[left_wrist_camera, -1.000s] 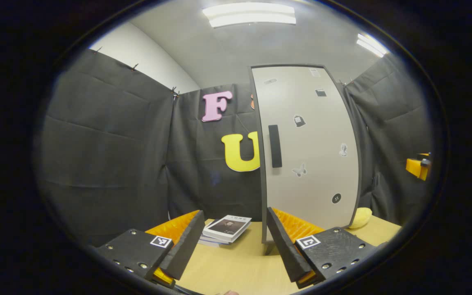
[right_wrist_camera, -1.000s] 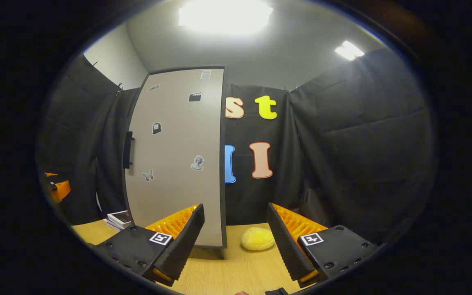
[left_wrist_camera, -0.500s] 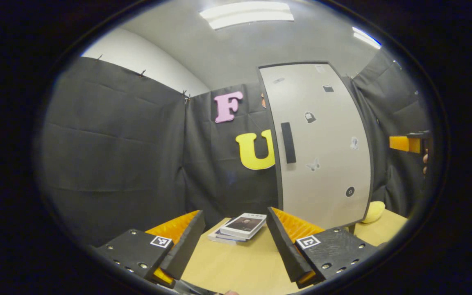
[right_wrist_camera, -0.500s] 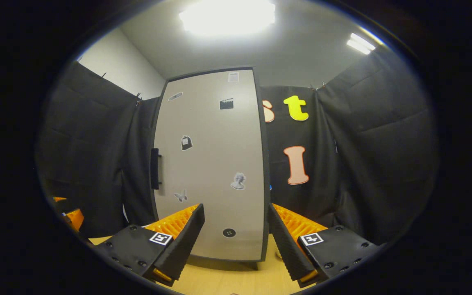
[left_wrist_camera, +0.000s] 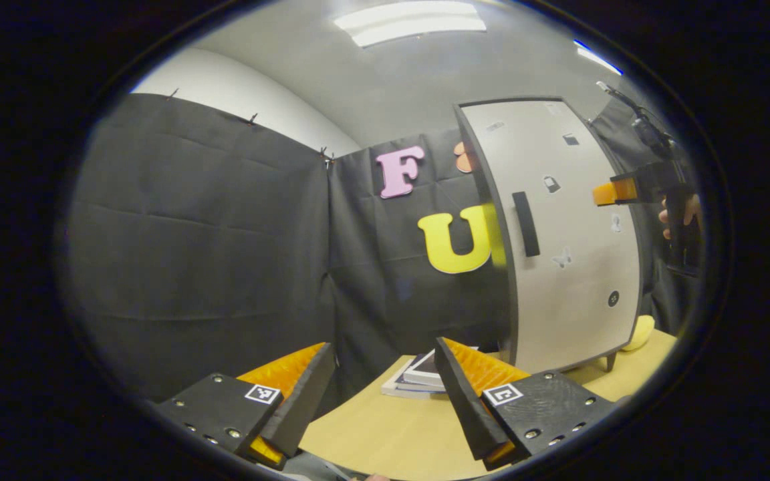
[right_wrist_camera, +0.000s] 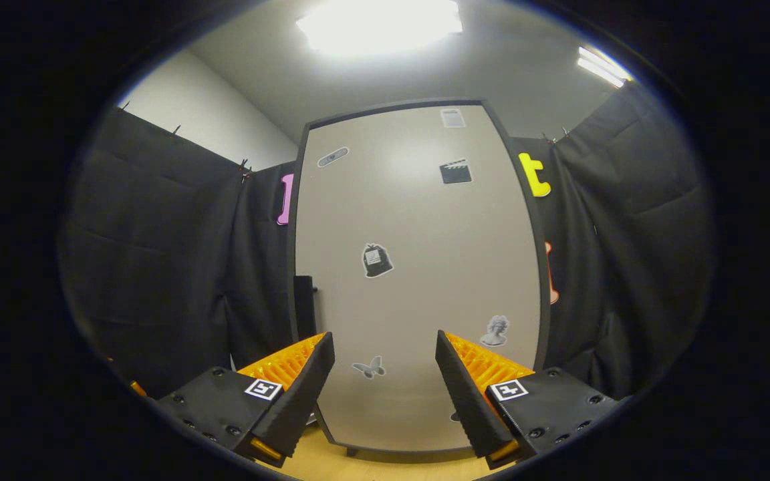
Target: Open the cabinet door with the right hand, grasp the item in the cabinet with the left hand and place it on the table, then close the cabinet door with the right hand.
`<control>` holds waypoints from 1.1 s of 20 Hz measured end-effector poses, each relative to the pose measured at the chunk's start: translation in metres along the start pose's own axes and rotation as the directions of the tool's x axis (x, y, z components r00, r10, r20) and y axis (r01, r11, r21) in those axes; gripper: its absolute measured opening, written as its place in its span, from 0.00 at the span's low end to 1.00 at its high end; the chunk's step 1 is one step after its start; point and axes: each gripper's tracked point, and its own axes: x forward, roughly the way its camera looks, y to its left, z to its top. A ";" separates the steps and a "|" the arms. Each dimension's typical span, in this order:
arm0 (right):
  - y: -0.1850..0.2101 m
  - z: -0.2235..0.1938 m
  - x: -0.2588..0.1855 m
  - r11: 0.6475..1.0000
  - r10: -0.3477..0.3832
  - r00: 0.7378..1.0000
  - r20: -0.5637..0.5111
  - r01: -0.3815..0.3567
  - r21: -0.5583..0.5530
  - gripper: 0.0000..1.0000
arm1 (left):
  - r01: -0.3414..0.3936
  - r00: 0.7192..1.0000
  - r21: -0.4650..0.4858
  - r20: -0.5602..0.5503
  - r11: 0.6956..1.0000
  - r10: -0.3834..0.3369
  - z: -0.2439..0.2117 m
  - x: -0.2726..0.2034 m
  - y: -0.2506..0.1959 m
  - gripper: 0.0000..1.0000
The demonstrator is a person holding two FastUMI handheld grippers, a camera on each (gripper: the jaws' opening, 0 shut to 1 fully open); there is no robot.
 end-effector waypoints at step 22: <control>0.098 -0.046 0.131 0.996 -0.024 0.986 -0.164 0.010 -0.083 0.61 | -0.126 0.987 -0.029 -0.108 0.992 0.122 -0.067 0.028 0.118 0.94</control>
